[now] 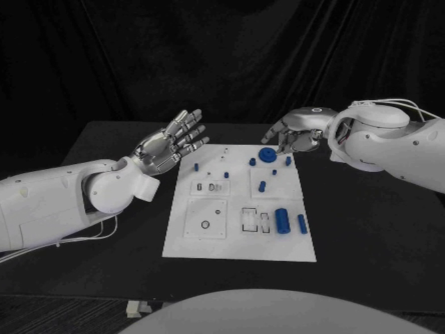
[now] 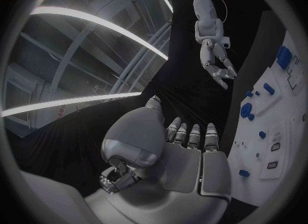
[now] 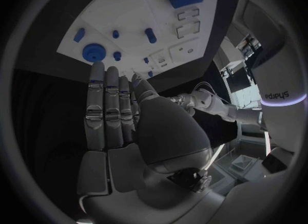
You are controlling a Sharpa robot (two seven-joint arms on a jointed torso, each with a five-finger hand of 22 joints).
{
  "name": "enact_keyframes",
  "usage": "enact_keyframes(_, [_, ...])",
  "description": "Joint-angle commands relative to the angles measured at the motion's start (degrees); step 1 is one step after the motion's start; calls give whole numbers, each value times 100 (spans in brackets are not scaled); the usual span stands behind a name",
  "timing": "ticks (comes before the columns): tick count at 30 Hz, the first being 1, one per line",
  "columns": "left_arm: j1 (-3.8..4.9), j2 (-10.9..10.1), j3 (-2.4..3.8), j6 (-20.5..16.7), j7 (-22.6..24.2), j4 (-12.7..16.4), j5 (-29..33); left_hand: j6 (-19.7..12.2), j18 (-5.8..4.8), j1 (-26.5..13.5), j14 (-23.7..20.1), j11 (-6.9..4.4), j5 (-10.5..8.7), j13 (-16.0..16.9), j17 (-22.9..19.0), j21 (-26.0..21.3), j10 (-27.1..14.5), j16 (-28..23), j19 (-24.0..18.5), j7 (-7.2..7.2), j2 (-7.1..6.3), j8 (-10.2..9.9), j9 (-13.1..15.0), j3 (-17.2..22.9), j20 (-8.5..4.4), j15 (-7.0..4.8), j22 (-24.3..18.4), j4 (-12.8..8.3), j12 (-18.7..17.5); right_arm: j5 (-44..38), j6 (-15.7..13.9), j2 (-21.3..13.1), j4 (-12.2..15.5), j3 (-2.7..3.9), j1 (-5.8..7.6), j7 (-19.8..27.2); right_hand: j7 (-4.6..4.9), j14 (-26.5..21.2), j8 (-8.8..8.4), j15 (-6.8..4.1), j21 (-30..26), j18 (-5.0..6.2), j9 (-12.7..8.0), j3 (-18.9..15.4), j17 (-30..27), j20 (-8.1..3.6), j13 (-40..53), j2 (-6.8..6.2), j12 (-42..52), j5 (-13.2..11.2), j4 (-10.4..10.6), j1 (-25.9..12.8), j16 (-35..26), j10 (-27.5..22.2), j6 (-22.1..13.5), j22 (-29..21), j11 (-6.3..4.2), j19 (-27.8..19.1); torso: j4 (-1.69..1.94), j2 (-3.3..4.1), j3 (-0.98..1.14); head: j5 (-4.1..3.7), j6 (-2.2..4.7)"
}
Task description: Assemble the parts on the task board
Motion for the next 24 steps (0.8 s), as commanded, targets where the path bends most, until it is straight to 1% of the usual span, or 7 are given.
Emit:
enact_keyframes(1, [9,-12,7,11,154,39,37,20,40,80,-13,42,34,10,-7,-20,-5,-21,8,32,-5,25,10,44,50,41,-9,-2,21,-1299,120,-17,53,5,18,-279,12,58,15,-65,247,18,36,272,372,-110,162,-153,42,-35,-52,-99,350,-64,234,229,-42,38,86,190,-34,-52,1])
enact_keyframes(7, [9,4,7,121,176,-10,18,16,32,139,-13,47,163,9,-7,-20,-8,-21,8,39,-2,32,9,84,78,90,-9,-28,23,-1567,61,-28,84,5,20,-241,17,55,-67,-131,1028,-31,69,837,1182,-198,-98,-393,-795,-46,-81,-333,1504,-787,391,959,55,24,177,324,-64,-122,1])
enact_keyframes(11, [9,0,7,231,260,-9,-62,30,25,215,-13,40,338,12,-7,-20,-7,-21,8,29,7,46,13,155,99,120,-9,-82,35,-1614,-102,-28,73,5,19,-160,46,40,-113,-165,1633,-31,100,1052,1550,-233,-188,-520,-1056,-109,-130,-476,2164,-1265,462,1576,33,-153,240,406,-90,-181,1])
enact_keyframes(13, [9,-16,7,269,294,14,-89,37,24,249,-13,48,402,13,-7,-20,-6,-21,8,36,10,52,14,189,110,129,-9,-108,40,-1628,-222,-16,45,5,17,-78,201,109,-68,-215,2968,-106,250,1194,1934,-252,-191,-619,-1032,134,-169,-557,2870,-1524,638,3053,-36,-178,278,457,-111,-220,1])
enact_keyframes(14, [9,-22,7,278,303,22,-95,38,24,258,-13,50,416,13,-7,-20,-6,-21,8,39,10,53,14,198,112,131,-9,-115,40,-1631,-257,-11,33,5,17,-53,234,173,-40,-250,3160,-119,288,1248,2129,-256,-197,-628,-1034,248,-197,-528,3067,-1570,680,3272,-58,-184,293,478,-118,-236,1])
enact_keyframes(18, [9,-59,7,326,320,68,-121,41,24,277,-13,58,460,15,-7,-20,-5,-21,8,45,8,57,14,221,123,145,-9,-135,45,-1645,-388,41,-59,5,14,43,112,353,-93,-288,3873,-171,356,1405,2721,-266,-205,-716,-995,489,-264,-515,3676,-1747,521,4101,-55,-184,341,542,-143,-268,1])
enact_keyframes(24, [9,-87,7,331,306,68,-130,51,24,283,-13,64,475,14,-7,-20,-5,-21,8,53,5,61,16,228,131,153,-9,-142,45,-1649,-444,153,-201,5,8,78,74,366,-207,-302,3995,-158,338,1453,2836,-267,-207,-751,-969,540,-268,-546,3831,-1891,246,4275,-62,-296,392,600,-171,-308,1])
